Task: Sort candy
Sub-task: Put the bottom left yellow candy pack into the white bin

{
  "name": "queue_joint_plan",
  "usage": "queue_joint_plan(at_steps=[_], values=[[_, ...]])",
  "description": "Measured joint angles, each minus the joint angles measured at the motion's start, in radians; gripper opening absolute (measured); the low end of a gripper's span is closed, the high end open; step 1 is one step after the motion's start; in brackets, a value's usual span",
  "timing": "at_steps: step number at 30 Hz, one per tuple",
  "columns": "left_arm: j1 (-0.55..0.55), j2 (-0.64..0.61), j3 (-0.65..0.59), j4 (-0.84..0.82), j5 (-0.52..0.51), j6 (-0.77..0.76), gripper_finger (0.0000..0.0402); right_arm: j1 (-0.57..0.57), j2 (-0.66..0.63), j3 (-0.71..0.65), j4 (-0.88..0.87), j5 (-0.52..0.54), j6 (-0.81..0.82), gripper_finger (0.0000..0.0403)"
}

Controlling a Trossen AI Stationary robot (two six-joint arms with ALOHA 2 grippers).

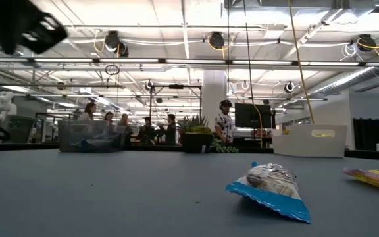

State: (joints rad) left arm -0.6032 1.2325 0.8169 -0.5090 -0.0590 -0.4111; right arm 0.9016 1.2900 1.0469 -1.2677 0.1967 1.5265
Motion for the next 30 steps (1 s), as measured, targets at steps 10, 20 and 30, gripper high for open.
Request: queue_joint_plan(at_steps=[10, 20, 30], values=[[-0.281, 0.082, 0.006, -0.027, 0.055, -0.516, 0.0041, -0.067, 0.0, 0.035, 0.065, 0.178, -0.214, 0.0025], [-0.361, 0.269, 0.006, -0.031, 0.117, -0.736, 0.0145, -0.123, 0.0, 0.035, 0.1, 0.221, -0.322, 0.0015], [-0.359, 0.385, 0.008, -0.036, 0.23, -0.761, 0.0236, -0.144, 0.0, 0.035, 0.189, 0.247, -0.446, 0.0011]])
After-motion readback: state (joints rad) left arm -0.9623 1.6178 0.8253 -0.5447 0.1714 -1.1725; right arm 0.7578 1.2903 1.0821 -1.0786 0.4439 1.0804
